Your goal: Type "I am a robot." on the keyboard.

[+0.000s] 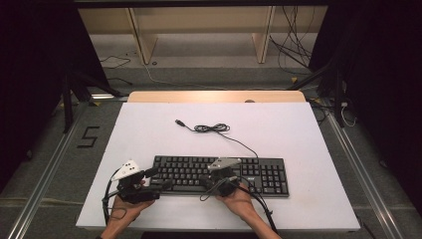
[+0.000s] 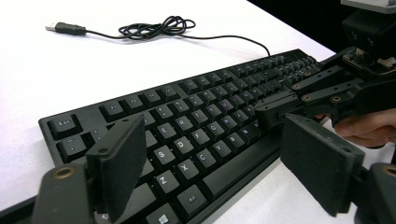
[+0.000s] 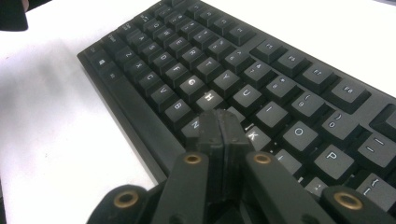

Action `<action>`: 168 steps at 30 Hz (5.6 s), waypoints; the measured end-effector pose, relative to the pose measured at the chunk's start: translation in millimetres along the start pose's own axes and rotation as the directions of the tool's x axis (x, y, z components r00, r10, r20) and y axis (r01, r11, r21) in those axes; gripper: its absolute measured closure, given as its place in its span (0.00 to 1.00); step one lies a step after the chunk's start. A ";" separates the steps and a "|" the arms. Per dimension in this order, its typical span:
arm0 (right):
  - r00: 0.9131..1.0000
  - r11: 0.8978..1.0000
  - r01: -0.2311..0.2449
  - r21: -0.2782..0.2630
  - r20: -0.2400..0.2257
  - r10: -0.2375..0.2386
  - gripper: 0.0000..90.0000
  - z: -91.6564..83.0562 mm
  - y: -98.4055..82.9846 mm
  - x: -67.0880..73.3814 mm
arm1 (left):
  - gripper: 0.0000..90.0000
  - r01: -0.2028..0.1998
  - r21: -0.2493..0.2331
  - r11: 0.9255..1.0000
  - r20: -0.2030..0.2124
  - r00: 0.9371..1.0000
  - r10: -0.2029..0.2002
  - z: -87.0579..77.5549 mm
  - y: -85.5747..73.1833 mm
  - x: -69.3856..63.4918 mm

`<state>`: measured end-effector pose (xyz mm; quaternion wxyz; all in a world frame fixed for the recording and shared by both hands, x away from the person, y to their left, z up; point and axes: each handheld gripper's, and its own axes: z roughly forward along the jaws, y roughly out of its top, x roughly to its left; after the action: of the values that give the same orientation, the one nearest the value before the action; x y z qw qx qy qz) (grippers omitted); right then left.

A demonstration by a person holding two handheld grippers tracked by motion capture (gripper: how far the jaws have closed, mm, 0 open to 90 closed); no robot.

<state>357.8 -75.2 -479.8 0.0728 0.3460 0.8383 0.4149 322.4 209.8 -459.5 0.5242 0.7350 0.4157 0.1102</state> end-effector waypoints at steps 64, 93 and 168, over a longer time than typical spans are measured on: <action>0.996 0.998 0.009 -0.066 -0.089 -0.014 0.74 -19.9 2.9 10.0 | 0.24 0.013 -0.009 1.000 -0.021 1.000 -0.013 0.9 -0.8 6.8; 0.998 0.999 0.037 0.005 -0.059 -0.037 1.00 -3.6 -4.6 14.8 | 0.25 0.009 0.004 1.000 -0.028 1.000 -0.009 3.5 -1.3 7.0; 0.995 0.996 0.005 -0.084 -0.101 -0.013 0.43 -29.8 -3.2 9.8 | 0.97 -0.003 0.124 0.992 -0.152 0.988 0.022 26.4 -3.8 23.3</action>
<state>336.6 -89.5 -461.4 0.0466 0.3174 0.8245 0.4662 351.0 209.3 -480.4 0.4435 0.7580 0.4562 0.1437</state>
